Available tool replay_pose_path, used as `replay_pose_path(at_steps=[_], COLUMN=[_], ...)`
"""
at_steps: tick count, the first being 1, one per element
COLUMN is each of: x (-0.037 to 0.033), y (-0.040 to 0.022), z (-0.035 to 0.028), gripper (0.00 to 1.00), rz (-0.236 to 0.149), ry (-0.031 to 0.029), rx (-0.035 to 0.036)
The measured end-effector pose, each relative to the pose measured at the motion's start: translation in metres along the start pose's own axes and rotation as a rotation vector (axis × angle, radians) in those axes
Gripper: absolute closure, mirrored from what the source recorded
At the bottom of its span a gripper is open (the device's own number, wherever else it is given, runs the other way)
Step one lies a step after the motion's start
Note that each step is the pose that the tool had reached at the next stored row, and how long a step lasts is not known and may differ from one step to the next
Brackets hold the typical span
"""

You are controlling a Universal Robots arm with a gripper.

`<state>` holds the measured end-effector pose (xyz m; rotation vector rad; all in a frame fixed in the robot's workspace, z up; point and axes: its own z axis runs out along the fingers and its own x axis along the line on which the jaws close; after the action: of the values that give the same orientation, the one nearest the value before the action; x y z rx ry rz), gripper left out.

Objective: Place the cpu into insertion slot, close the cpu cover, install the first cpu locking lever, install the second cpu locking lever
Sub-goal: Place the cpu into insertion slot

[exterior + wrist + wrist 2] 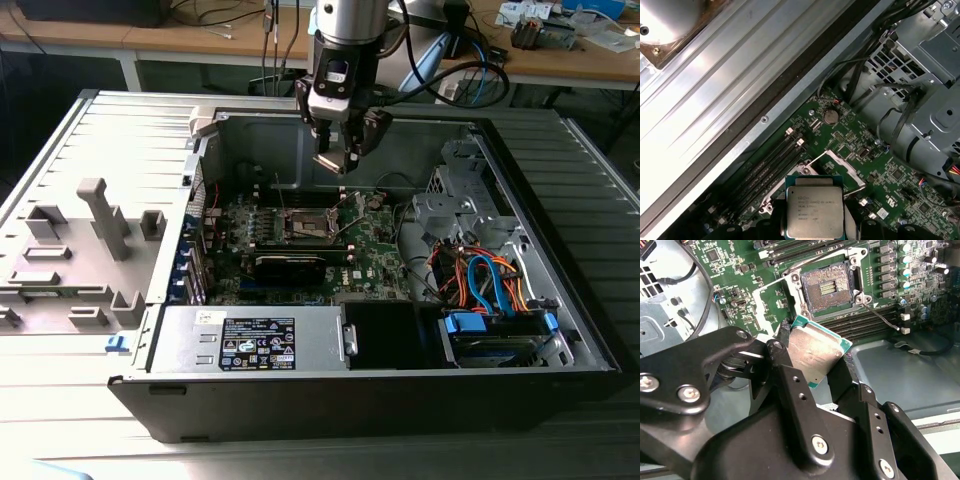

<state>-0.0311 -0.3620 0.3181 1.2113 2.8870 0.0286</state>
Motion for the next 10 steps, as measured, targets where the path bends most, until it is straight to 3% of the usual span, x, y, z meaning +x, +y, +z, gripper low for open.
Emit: replay_pose_path(at_steps=[10], x=[0.0], y=[0.0], z=[0.0003], gripper=[0.45], rz=[0.015], ry=[-0.0003], rx=[0.0])
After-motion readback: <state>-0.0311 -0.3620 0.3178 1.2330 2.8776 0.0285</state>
